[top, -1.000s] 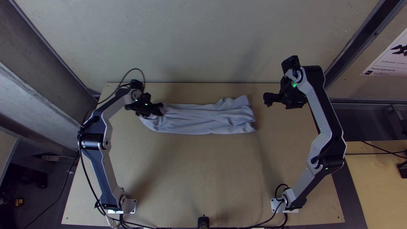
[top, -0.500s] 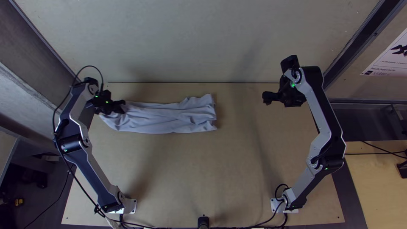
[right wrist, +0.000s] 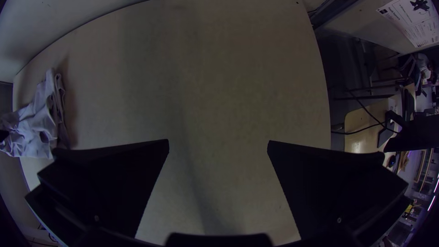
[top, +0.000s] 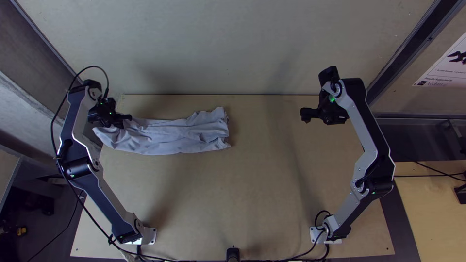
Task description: Fold the t-shirt
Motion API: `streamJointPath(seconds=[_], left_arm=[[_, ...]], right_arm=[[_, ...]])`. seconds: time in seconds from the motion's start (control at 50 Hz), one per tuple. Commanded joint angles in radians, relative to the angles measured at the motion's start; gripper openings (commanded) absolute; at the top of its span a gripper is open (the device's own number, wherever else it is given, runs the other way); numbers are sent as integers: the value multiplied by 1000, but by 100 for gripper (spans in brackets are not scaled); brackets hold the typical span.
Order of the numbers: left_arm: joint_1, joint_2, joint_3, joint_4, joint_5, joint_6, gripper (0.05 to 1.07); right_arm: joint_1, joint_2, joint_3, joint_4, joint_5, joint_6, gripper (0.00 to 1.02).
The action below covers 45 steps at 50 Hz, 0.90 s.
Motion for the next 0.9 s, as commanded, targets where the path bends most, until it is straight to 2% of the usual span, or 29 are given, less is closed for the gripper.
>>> streamJointPath(seconds=[0.0,0.46,0.88], left_arm=[[-91,-85,29,-48,-39,-15,8],[-472,-66,58,-79,-280,-168,8],[-709,132,270,-171,-285,-294,8]], right_arm=[[1,-14,-23,2,13,19,99],[-20,-31,-39,7,22,19,99],[-38,-87,-138,45,21,13,99]])
